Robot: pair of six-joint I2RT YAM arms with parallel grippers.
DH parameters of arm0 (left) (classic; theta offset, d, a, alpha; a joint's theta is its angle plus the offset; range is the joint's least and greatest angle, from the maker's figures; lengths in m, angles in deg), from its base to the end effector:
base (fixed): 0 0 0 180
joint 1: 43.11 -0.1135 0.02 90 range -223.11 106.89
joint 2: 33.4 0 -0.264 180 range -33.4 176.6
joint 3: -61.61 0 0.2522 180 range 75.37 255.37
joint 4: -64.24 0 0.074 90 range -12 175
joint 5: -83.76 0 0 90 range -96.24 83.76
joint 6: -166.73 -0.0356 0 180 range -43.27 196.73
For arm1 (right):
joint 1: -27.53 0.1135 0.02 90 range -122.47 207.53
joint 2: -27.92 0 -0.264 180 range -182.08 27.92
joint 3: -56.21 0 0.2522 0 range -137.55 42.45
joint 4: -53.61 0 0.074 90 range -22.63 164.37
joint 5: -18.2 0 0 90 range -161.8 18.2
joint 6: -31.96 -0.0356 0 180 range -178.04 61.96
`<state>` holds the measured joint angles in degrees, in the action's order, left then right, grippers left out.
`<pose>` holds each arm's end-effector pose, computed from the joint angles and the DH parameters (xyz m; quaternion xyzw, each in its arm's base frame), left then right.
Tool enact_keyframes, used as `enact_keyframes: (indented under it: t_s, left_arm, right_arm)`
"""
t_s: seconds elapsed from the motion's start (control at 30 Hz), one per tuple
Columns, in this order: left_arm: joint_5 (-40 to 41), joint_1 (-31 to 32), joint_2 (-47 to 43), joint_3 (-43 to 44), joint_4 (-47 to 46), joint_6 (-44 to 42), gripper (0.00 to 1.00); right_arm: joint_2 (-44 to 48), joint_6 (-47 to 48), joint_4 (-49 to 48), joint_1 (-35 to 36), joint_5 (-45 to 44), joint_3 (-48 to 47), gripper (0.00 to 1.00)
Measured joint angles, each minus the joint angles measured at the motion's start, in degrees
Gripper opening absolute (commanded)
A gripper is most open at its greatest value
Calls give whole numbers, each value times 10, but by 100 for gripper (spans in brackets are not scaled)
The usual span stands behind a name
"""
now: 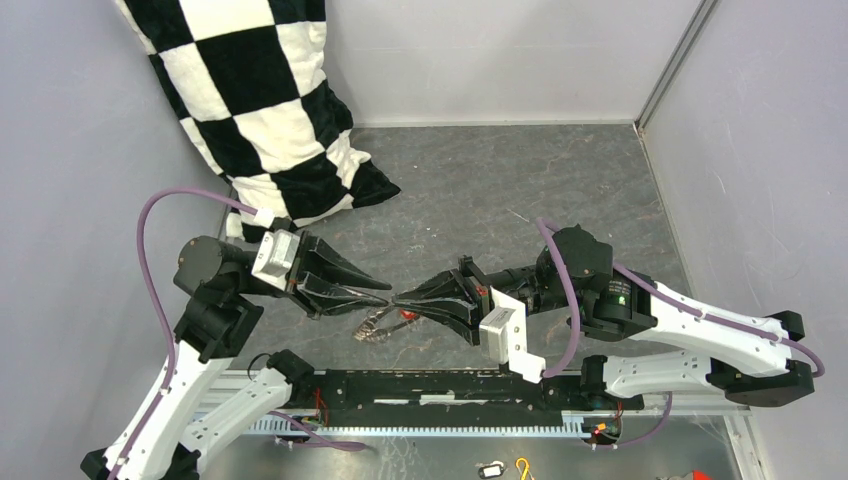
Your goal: Put the keys on the keyring
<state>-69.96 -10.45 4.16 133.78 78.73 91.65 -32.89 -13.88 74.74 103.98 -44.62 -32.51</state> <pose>0.0691 -0.0822 0.4486 0.5025 0.4139 -0.5575 0.5151 0.0355 0.2168 0.4745 -0.6477 0.1671 0.3520 0.6547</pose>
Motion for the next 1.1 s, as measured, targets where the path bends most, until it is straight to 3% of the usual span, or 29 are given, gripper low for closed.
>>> enact_keyframes:
  t_s: [0.2, 0.67, 0.8, 1.1]
  left_arm:
    - [-16, 0, 1, 0, -14, 9, 31]
    - [8, 0, -2, -1, 26, -9, 43]
    - [22, 0, -2, -1, 29, -9, 50]
    - [-18, 0, 1, -3, 30, -8, 49]
  right_arm:
    - [0, 0, 0, 0, 3, 0, 1]
    - [-4, -4, 0, 0, 19, 1, 0]
    - [-7, -4, 0, 0, 25, 1, 1]
    - [-12, -4, 6, 0, 34, 1, 0]
